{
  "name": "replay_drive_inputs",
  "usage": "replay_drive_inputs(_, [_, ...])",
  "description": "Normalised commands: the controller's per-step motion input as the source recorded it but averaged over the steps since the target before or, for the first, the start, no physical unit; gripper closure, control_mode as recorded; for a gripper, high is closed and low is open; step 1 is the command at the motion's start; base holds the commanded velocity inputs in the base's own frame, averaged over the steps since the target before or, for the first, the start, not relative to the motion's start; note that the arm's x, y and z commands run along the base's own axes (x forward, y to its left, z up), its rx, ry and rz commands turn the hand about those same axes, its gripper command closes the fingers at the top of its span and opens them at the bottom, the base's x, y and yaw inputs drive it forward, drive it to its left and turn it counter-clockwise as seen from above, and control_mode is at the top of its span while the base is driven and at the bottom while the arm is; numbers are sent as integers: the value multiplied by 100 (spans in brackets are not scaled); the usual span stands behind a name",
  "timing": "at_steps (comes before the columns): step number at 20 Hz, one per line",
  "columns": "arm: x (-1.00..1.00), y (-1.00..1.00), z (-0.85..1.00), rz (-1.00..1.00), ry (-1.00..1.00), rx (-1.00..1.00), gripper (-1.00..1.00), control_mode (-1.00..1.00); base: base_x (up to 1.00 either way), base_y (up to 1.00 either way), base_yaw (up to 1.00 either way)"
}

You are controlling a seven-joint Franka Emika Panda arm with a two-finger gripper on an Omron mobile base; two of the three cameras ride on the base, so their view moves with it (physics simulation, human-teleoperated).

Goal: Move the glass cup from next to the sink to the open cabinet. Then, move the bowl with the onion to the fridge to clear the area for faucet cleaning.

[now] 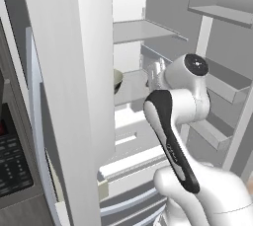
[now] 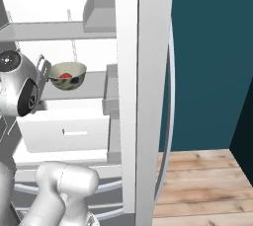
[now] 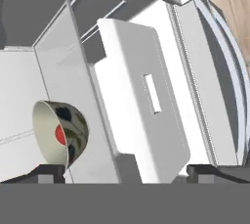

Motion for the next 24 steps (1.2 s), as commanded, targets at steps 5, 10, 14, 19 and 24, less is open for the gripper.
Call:
replay_drive_inputs(5, [-20,-7,10,-3,0,1,-100,100,-80,-49,-8])
replay_drive_inputs(10, [0,0,0,0,0,0,-100,100,-100,-49,-11])
replay_drive_inputs(14, [0,0,0,0,0,0,-100,100,-100,-5,17])
replay_drive_inputs(19, [0,0,0,0,0,0,-100,100,-97,1,59])
replay_drive_inputs(24, [0,0,0,0,0,0,-100,100,-67,13,75])
